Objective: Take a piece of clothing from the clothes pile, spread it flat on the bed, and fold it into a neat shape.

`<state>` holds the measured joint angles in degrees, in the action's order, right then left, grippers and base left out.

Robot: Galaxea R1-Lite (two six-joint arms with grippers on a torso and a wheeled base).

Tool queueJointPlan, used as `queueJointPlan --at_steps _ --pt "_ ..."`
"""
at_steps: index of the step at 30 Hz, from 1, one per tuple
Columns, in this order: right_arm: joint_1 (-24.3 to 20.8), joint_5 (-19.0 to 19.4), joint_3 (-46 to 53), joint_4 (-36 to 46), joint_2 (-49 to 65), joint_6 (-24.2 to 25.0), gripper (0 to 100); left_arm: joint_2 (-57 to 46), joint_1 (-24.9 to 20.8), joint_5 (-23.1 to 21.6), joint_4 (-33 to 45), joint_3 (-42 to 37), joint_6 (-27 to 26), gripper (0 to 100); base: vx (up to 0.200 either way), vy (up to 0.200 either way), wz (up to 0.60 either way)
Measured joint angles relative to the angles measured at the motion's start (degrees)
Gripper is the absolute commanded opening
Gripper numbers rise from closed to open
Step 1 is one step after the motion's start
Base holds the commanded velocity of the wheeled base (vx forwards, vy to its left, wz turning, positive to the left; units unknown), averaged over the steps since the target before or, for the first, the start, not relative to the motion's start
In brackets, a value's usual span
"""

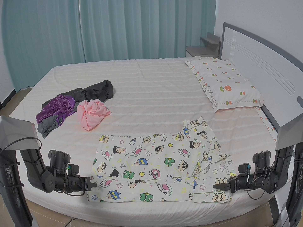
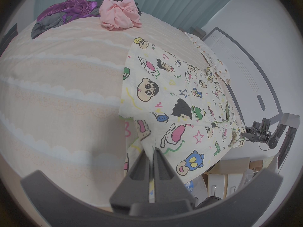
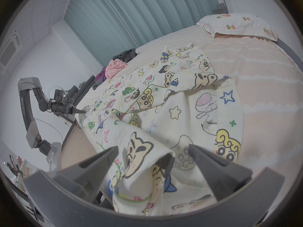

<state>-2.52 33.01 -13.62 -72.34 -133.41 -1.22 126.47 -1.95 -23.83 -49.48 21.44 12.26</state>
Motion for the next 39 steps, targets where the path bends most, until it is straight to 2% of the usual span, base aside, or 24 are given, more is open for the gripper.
queueJointPlan --at_steps 13,20,34,39 --pt "1.4 0.38 -0.05 -5.42 -2.06 3.22 0 0.0 -0.11 0.2 0.02 0.0 -0.06 0 0.0 0.0 0.0" --pt "1.43 -0.41 -0.68 -8.08 -0.95 5.42 0 0.18 -0.59 2.29 -0.06 0.07 -0.06 0 0.0 0.0 0.0" --pt "1.18 -6.99 -7.38 -6.22 0.09 5.71 0 0.71 -1.07 3.34 -0.88 0.05 -0.04 0 0.0 0.0 0.0" --pt "1.01 -8.08 -9.17 -5.75 0.15 5.75 0 0.93 -1.18 5.58 -1.87 0.71 0.38 0 0.0 0.0 0.0"
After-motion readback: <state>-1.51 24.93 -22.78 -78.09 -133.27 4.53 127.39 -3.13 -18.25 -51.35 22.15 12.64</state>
